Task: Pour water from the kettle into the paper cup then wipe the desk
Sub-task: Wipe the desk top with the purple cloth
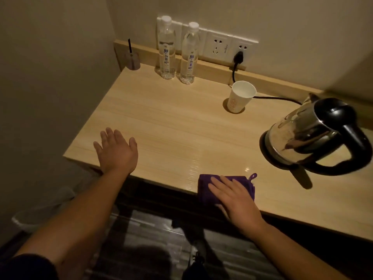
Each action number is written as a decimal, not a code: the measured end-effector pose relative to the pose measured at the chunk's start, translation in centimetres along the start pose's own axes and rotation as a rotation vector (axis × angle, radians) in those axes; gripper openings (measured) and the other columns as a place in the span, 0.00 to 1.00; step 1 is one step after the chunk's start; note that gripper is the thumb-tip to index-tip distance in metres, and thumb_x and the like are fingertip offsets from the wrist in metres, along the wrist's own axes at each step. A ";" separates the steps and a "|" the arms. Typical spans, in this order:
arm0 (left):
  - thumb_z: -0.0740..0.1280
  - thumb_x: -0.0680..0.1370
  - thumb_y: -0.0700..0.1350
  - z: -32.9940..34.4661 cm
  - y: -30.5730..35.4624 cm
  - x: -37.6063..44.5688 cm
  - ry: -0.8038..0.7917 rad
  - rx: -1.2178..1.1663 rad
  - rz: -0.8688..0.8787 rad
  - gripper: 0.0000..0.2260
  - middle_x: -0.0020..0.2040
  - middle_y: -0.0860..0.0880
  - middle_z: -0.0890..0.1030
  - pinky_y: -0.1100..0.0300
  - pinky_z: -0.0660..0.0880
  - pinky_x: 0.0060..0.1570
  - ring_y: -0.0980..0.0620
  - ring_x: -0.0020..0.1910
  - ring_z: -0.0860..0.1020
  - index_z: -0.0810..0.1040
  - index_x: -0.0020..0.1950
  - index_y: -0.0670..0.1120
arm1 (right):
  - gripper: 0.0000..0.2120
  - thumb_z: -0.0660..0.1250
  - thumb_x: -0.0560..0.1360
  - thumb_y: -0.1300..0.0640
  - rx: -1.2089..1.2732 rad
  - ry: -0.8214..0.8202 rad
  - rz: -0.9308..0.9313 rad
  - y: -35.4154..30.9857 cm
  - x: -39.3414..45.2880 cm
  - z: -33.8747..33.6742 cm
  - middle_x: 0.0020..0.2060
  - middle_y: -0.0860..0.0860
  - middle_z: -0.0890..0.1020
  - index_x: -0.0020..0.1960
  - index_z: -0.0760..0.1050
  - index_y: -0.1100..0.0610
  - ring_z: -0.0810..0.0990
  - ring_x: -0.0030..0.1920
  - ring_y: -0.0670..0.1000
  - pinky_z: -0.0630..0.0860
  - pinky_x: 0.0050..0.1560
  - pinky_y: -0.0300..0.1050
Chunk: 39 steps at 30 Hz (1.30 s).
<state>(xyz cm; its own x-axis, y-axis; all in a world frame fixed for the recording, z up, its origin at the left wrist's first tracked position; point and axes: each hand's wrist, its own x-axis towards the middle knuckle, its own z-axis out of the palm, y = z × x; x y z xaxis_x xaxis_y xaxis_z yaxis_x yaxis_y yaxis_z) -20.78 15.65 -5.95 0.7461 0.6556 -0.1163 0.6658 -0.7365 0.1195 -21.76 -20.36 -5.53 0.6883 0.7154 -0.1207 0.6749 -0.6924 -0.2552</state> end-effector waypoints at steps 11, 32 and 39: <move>0.44 0.81 0.58 0.0 0.0 0.0 0.002 -0.005 -0.001 0.32 0.79 0.40 0.52 0.41 0.46 0.74 0.42 0.78 0.49 0.54 0.78 0.38 | 0.12 0.57 0.81 0.50 1.492 0.309 0.711 -1.0 0.2 -10.8 0.50 0.54 0.84 0.57 0.77 0.50 0.82 0.53 0.57 0.78 0.53 0.56; 0.51 0.81 0.57 1.3 -0.3 0.8 0.102 0.001 0.005 0.30 0.77 0.37 0.59 0.39 0.51 0.72 0.39 0.76 0.54 0.62 0.74 0.35 | 0.23 0.53 0.81 0.48 -0.054 0.038 0.214 12.1 13.5 -5.7 0.76 0.47 0.58 0.76 0.56 0.48 0.52 0.76 0.53 0.46 0.74 0.54; 0.48 0.81 0.59 0.8 -0.2 0.4 0.074 -0.017 0.020 0.32 0.79 0.38 0.54 0.42 0.46 0.74 0.41 0.78 0.50 0.56 0.77 0.37 | 0.22 0.57 0.79 0.48 0.016 0.091 0.168 6.8 1.4 -3.2 0.73 0.49 0.67 0.72 0.65 0.49 0.61 0.74 0.54 0.50 0.72 0.51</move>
<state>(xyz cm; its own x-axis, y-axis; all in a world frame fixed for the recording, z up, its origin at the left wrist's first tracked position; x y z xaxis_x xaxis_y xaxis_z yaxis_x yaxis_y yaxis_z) -20.62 15.91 -6.83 0.7576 0.6514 -0.0405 0.6500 -0.7474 0.1374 -15.39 -24.37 -4.34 0.8125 0.5781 -0.0758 0.5448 -0.7990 -0.2544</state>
